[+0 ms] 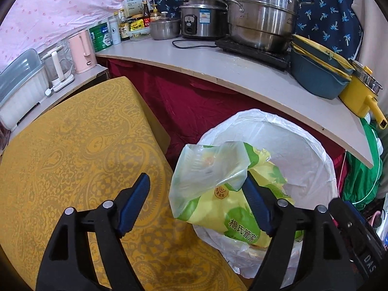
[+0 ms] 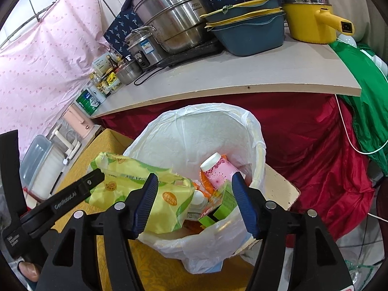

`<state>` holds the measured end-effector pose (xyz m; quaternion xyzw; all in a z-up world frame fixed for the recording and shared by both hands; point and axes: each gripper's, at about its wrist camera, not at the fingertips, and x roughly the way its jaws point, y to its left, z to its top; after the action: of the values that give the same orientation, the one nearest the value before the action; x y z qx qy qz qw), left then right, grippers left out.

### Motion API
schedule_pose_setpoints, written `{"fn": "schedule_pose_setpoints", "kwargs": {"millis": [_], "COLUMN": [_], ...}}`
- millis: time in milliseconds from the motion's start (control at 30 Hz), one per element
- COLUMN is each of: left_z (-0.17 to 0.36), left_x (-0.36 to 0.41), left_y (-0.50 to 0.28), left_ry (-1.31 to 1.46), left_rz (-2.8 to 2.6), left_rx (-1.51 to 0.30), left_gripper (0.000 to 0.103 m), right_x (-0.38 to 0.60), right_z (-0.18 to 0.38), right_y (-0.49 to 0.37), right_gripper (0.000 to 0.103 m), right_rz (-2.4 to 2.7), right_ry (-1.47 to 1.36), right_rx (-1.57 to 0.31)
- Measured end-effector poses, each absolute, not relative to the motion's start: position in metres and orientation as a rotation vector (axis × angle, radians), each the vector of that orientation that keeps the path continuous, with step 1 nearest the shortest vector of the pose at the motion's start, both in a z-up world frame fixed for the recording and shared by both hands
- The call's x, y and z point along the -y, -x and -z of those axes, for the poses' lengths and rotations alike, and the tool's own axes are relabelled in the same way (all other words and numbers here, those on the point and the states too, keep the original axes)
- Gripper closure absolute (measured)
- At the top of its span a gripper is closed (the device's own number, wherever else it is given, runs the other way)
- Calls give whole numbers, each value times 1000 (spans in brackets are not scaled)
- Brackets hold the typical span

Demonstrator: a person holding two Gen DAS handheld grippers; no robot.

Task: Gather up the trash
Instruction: 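Open the left tool to drop the tissue pack into the bin, then lower the NB box into the bin and open the right tool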

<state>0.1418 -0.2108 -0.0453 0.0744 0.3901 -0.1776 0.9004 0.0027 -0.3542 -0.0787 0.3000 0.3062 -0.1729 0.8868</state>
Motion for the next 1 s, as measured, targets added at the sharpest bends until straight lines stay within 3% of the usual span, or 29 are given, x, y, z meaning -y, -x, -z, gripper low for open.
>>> {"fn": "schedule_pose_setpoints", "kwargs": {"millis": [233, 333, 1000], "left_z": [33, 28, 10], "left_x": [213, 215, 152], "left_y": [-152, -153, -130], "left_ry": [-97, -84, -35], "left_rz": [347, 339, 338], "left_rx": [-776, -766, -765], "left_gripper": [24, 15, 14], "right_x": [352, 353, 316], "right_z": [78, 80, 87], "right_y": [7, 9, -3], "right_gripper": [41, 41, 41], "right_rz": [368, 371, 293], "right_ry": [-628, -631, -594], "right_rx": [-638, -640, -700]}}
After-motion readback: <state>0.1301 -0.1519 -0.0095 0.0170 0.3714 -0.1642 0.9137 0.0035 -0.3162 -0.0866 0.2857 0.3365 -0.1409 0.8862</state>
